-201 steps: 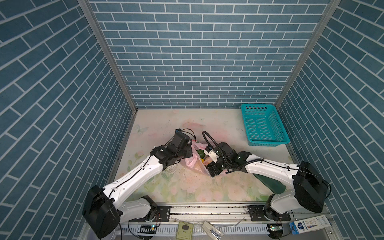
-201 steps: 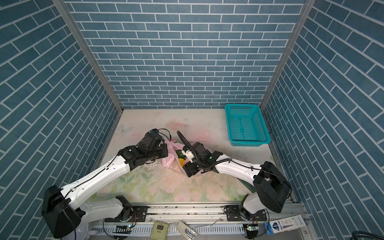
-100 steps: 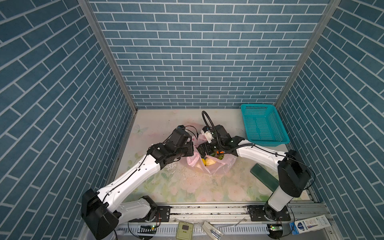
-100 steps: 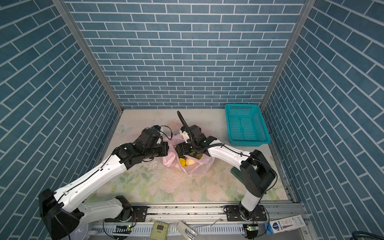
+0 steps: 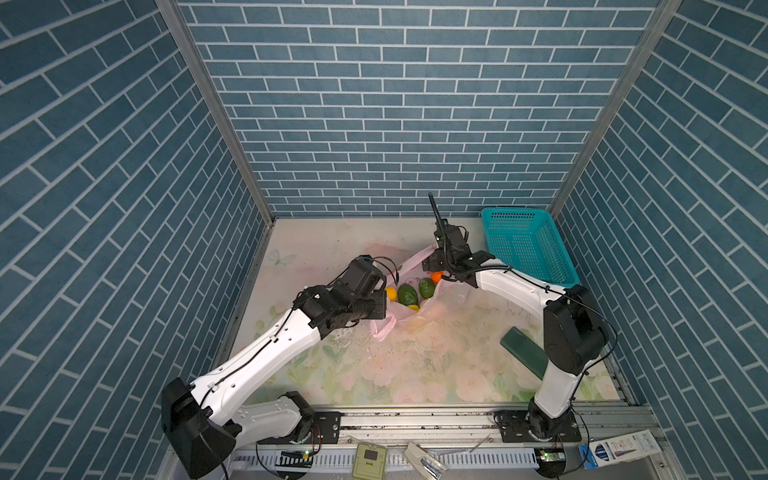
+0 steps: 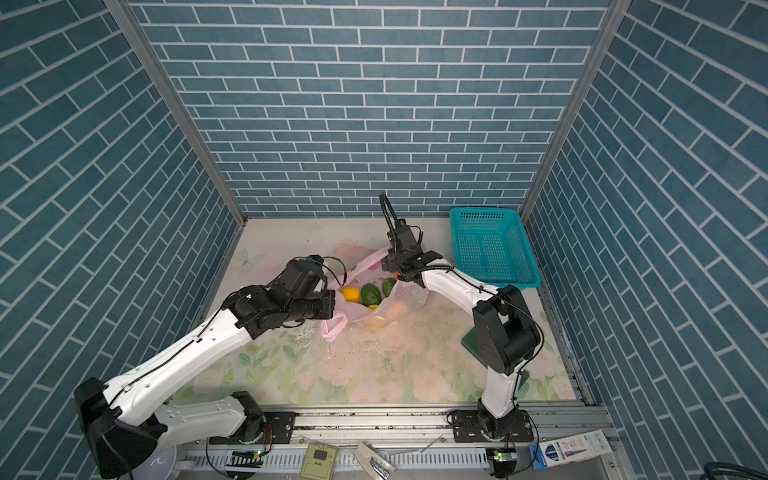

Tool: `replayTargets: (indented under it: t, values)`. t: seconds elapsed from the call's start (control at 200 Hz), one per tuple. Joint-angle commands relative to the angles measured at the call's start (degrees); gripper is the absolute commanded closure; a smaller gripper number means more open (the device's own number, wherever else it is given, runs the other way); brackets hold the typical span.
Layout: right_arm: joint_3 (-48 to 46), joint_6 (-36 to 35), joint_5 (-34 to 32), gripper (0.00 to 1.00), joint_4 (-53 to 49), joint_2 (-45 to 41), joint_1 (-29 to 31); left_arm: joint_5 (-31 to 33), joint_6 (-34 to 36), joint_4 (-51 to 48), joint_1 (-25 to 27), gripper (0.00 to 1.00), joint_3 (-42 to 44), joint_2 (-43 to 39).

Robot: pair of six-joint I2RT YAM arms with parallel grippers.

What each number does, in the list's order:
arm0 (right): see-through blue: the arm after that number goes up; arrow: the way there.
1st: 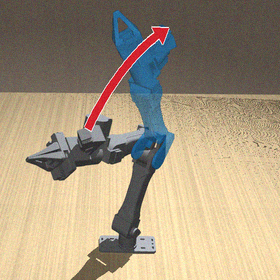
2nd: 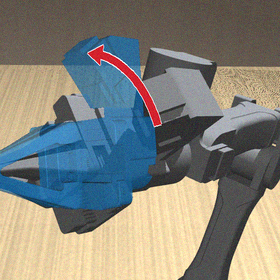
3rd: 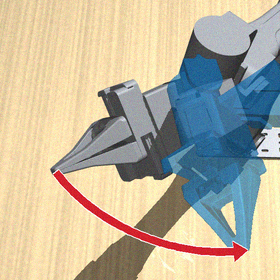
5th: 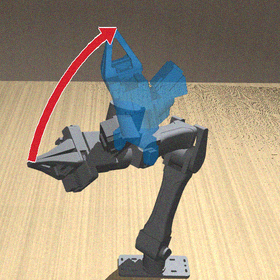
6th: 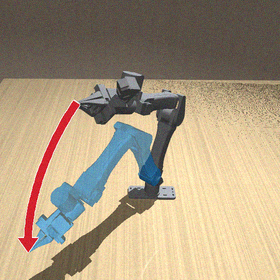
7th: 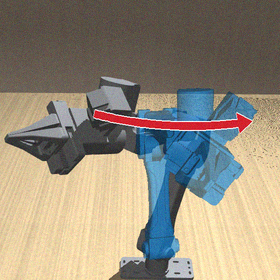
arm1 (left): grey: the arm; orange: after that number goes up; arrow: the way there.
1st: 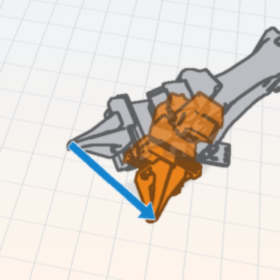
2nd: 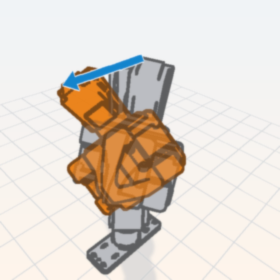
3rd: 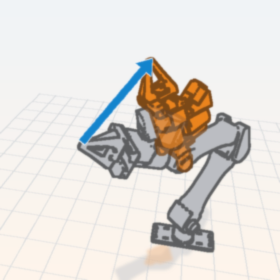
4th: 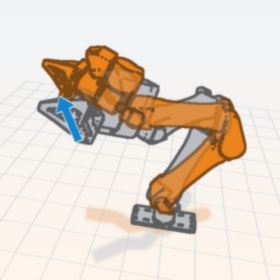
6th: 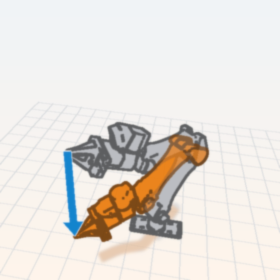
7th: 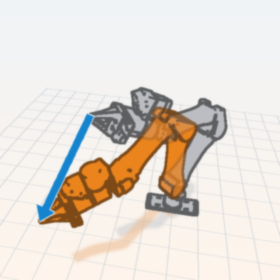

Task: Untie the knot of the plastic bag and take out the fruit

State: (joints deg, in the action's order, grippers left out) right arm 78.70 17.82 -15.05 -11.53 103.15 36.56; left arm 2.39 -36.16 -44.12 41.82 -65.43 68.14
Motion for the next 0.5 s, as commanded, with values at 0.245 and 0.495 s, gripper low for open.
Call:
replayTargets:
  t: [0.245,0.495]
  values:
    - [-4.79,0.71,2.98,0.1,-0.93,-6.6,0.51,2.98,1.2,-4.48,0.01,0.6,-5.09,3.48]
    - [-7.37,1.42,3.93,0.1,-1.13,-8.84,1.15,4.36,-0.96,0.96,0.01,0.19,-2.16,2.25]
